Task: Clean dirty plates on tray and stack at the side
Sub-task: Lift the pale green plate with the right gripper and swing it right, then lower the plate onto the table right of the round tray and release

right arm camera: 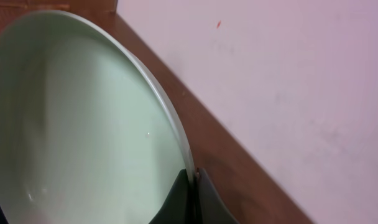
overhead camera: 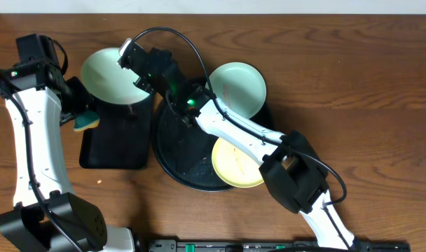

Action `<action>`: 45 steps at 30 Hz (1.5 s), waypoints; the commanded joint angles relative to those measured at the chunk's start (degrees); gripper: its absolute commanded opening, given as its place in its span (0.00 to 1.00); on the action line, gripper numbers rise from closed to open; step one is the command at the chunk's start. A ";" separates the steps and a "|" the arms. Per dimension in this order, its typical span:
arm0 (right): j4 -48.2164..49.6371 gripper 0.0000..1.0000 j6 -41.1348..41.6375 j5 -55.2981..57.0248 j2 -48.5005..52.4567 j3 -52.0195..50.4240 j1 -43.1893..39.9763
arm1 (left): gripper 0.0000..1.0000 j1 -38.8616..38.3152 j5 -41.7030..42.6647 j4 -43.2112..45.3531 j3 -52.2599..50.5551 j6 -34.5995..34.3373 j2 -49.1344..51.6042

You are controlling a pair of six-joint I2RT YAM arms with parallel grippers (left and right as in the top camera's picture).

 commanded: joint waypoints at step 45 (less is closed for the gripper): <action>-72.37 0.01 23.47 -20.61 -32.87 0.85 -38.34 | 0.07 0.20 -0.83 -0.13 0.09 -0.57 -0.39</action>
